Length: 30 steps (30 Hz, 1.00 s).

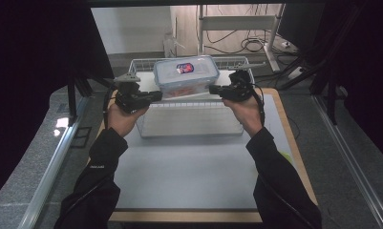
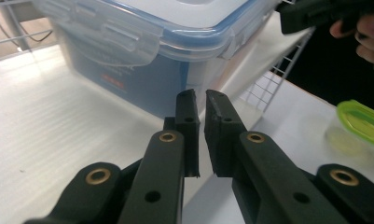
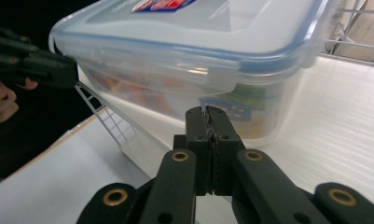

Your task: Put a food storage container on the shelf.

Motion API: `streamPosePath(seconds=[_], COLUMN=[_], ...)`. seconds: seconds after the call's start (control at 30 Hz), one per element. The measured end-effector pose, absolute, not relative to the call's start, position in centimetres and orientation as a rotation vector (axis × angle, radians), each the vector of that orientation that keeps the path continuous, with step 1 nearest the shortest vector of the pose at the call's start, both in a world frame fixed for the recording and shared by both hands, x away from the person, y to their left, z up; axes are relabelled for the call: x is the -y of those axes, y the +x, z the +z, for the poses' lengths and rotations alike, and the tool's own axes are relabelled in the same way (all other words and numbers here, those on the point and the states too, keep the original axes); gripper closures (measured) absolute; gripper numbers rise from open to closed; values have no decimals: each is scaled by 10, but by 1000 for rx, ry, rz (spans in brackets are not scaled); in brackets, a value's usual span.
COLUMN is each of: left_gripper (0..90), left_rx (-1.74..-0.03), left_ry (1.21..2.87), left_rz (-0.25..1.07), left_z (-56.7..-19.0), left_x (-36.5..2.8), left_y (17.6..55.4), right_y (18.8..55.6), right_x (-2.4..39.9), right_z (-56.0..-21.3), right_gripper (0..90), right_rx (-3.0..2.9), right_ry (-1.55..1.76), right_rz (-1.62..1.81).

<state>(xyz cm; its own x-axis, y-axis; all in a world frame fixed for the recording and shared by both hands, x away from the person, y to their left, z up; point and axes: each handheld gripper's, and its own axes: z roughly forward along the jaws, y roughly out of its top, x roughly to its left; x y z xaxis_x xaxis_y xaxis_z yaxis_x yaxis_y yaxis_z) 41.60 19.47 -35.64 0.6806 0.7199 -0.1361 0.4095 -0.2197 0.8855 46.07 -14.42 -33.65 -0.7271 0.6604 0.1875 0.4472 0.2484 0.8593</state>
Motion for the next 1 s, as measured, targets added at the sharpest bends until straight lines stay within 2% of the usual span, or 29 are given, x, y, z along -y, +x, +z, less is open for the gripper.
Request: streamPosePath(seconds=[0.27,0.7,0.8,1.0], left_gripper=[849,859,834,762], left_rx=[-963,-992,-989,-947], left_ry=[1828,1818,1794,1786], left_rz=[394,400,381,365], left_z=[-355,-356,-357,-357], left_x=[-193,-188,-189,-183], left_y=[430,438,435,424], right_y=[465,470,469,460], right_x=[138,139,138,135], right_z=[-339,-339,-339,-338], right_gripper=[898,898,890,804], right_rx=[-2279,-2259,-2266,-2284], right_ry=[1039,1038,1032,1000], right_rz=[1433,1418,1414,1410])
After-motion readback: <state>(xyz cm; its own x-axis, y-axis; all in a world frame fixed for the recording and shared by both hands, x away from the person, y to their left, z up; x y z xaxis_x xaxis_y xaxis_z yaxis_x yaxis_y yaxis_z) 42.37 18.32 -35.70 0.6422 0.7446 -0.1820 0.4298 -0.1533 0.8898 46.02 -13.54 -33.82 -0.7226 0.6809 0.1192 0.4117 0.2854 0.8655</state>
